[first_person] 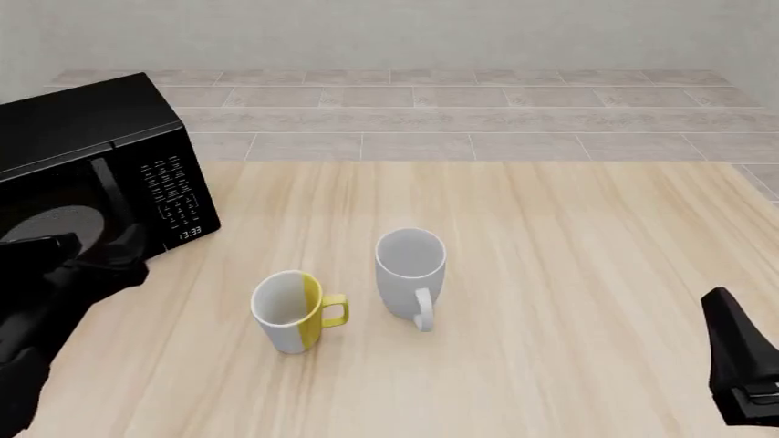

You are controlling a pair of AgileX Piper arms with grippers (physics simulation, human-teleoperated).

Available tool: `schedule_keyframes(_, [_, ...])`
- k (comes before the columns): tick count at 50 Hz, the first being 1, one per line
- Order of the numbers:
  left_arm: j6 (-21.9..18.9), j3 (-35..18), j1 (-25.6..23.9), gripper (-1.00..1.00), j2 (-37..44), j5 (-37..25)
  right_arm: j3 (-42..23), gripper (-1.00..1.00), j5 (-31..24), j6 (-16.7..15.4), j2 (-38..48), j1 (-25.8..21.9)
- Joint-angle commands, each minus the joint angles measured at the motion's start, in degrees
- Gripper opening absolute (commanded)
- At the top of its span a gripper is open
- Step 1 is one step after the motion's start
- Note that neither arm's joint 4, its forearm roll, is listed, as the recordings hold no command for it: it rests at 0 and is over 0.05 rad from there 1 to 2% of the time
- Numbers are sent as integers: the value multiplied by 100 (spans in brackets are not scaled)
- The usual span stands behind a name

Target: Close the microwave.

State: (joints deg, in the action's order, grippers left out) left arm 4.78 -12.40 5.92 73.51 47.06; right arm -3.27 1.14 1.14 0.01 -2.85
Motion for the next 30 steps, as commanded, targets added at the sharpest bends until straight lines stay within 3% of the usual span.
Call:
schedule_keyframes(1, [0,192,-139,100,-875,-510,17,100,18,12,0,-8])
schedule_keyframes(10, [-51,308,-291,100,-1782,-1082,-13,100,-7,16,0,-11])
schedule_keyframes(18, [-52,300,-600,100,-3099,-2182,11,100,-6,-18,0,-25])
schedule_keyframes(30, [-38,181,-740,100,-4044,-3065,-37,100,-34,-16,0,-51])
